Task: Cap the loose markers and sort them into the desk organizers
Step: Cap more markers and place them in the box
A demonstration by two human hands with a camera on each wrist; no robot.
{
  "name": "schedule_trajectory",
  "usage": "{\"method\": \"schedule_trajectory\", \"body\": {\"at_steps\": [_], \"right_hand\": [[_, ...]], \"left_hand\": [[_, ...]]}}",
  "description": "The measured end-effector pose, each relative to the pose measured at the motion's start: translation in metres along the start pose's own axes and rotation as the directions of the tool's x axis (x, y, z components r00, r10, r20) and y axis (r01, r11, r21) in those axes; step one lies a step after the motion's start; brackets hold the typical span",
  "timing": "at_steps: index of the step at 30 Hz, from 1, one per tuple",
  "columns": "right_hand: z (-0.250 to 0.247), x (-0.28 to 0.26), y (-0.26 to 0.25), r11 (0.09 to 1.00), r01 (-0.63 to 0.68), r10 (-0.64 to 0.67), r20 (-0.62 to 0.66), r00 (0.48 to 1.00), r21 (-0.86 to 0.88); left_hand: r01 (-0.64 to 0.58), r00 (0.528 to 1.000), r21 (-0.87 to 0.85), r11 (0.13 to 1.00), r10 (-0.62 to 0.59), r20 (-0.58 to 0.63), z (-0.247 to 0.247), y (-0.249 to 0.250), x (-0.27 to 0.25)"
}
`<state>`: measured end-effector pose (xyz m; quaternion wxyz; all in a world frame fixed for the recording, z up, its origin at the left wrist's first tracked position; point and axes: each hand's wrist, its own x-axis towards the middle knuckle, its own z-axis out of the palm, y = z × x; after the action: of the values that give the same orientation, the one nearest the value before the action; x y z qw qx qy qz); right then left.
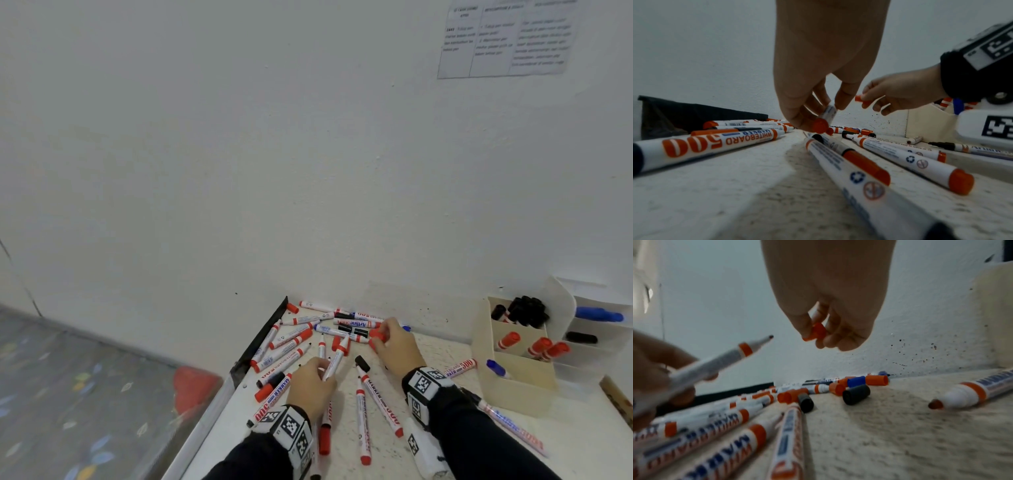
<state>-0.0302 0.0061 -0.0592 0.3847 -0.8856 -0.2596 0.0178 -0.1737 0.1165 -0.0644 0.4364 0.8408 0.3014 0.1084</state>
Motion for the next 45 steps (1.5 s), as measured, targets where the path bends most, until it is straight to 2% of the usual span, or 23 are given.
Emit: {"method": "schedule_trajectory", "body": {"at_steps": [2, 7, 10, 18, 20, 23, 26, 28, 30, 32, 34, 37, 39, 42, 43, 45], "right_hand": [[-0.008, -0.002, -0.007, 0.995, 0.035, -0.039, 0.038, 0.999, 0.092], [-0.028, -0.012, -0.006, 0.988, 0.154, -0.148, 0.175, 0.973, -0.024], [-0.038, -0.021, -0.003, 0.983, 0.182, -0.167, 0.241, 0.956, -0.039], [-0.058, -0.040, 0.005, 0.994, 0.112, -0.109, 0.289, 0.951, 0.004], [-0.059, -0.043, 0.004, 0.996, 0.085, -0.087, 0.272, 0.958, 0.020], [-0.059, -0.052, -0.004, 0.997, 0.006, -0.024, 0.246, 0.969, 0.072], [-0.056, -0.059, -0.006, 0.990, -0.036, 0.015, 0.153, 0.988, 0.135], [-0.052, -0.060, -0.004, 0.981, -0.067, 0.040, 0.147, 0.988, 0.184], [-0.052, -0.060, -0.001, 0.969, -0.107, 0.072, 0.160, 0.984, 0.221], [-0.056, -0.061, 0.001, 0.959, -0.102, 0.061, 0.157, 0.986, 0.266], [-0.062, -0.063, 0.001, 0.953, -0.072, 0.024, 0.162, 0.986, 0.295], [-0.071, -0.064, 0.003, 0.961, -0.033, -0.018, 0.179, 0.984, 0.274], [-0.079, -0.062, 0.004, 0.968, -0.012, -0.039, 0.196, 0.980, 0.252], [-0.100, -0.055, 0.006, 0.976, 0.044, -0.082, 0.173, 0.981, 0.215], [-0.110, -0.053, 0.006, 0.972, 0.055, -0.086, 0.128, 0.988, 0.228], [-0.135, -0.047, 0.008, 0.962, 0.081, -0.077, -0.026, 0.997, 0.260]], "left_hand": [[-0.031, 1.000, 0.042, 0.999, 0.031, -0.003, 0.000, 0.002, -0.002], [-0.082, 0.997, 0.083, 0.993, 0.081, 0.018, 0.005, 0.008, -0.007], [-0.113, 0.993, 0.113, 0.987, 0.109, 0.044, 0.009, 0.013, -0.011], [-0.184, 0.980, 0.104, 0.977, 0.175, 0.092, 0.017, 0.025, -0.025], [-0.194, 0.977, 0.065, 0.979, 0.187, 0.107, 0.018, 0.029, -0.027], [-0.158, 0.977, -0.085, 0.984, 0.168, 0.128, 0.021, 0.033, -0.030], [-0.190, 0.958, -0.090, 0.978, 0.205, 0.201, 0.030, 0.036, -0.030], [-0.128, 0.948, -0.172, 0.977, 0.171, 0.267, 0.033, 0.043, -0.034], [0.017, 0.929, -0.277, 0.961, 0.087, 0.359, 0.034, 0.049, -0.040], [0.134, 0.891, -0.316, 0.939, 0.025, 0.452, 0.034, 0.055, -0.044], [0.198, 0.855, -0.322, 0.926, -0.002, 0.519, 0.034, 0.060, -0.045], [0.235, 0.826, -0.336, 0.912, -0.006, 0.563, 0.038, 0.065, -0.042], [0.205, 0.835, -0.334, 0.920, 0.014, 0.550, 0.043, 0.069, -0.040], [0.098, 0.877, -0.280, 0.955, 0.050, 0.478, 0.048, 0.076, -0.034], [0.050, 0.888, -0.198, 0.979, 0.047, 0.457, 0.051, 0.075, -0.030], [-0.066, 0.915, 0.079, 0.995, 0.029, 0.402, 0.056, 0.067, -0.022]]}}
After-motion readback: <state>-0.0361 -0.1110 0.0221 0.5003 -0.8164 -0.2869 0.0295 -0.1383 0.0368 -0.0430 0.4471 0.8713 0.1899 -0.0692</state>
